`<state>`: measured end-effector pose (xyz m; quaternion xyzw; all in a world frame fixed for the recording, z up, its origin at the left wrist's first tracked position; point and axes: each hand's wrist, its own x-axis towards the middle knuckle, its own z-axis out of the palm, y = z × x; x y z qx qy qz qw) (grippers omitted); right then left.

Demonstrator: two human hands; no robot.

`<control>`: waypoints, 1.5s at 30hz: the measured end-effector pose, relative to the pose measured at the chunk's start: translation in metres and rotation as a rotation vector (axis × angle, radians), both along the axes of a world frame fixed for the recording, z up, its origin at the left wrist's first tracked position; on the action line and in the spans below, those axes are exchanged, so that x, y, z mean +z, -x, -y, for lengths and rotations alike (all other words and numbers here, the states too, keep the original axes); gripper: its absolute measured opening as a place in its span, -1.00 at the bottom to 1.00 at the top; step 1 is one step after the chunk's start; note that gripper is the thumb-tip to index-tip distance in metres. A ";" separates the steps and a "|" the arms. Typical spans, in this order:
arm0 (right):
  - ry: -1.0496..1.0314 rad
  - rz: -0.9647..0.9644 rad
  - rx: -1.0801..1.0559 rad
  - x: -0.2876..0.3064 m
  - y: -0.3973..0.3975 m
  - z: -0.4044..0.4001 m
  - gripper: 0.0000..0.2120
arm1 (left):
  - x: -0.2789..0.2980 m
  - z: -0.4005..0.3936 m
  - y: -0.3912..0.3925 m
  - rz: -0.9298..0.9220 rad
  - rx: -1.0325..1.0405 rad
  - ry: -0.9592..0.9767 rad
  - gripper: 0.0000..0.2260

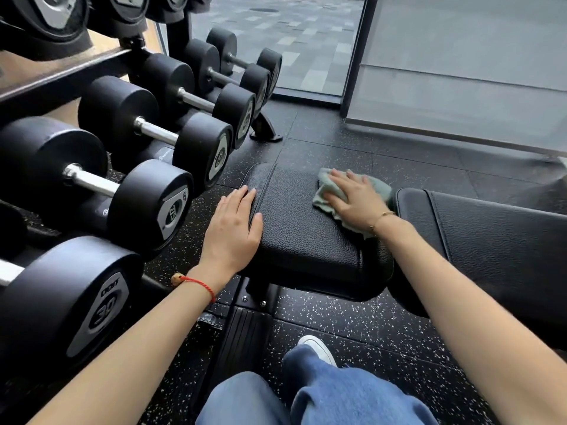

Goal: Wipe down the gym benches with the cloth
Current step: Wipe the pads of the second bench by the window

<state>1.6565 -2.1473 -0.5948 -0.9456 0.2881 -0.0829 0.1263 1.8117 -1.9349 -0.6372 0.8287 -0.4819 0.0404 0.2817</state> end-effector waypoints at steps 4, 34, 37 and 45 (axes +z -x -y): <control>0.005 0.095 0.266 -0.005 0.034 -0.053 -0.45 | -0.001 0.001 -0.001 0.001 -0.004 -0.002 -0.37; -0.027 0.105 0.467 -0.009 0.043 -0.076 -0.45 | 0.003 -0.009 -0.004 -0.088 -0.035 -0.001 -0.39; -0.048 0.114 0.383 -0.006 0.010 -0.047 -0.50 | 0.002 -0.031 -0.003 -0.067 -0.053 0.003 -0.38; -0.022 0.062 0.374 -0.003 -0.096 -0.073 -0.53 | 0.002 -0.063 -0.006 -0.046 -0.044 -0.021 -0.39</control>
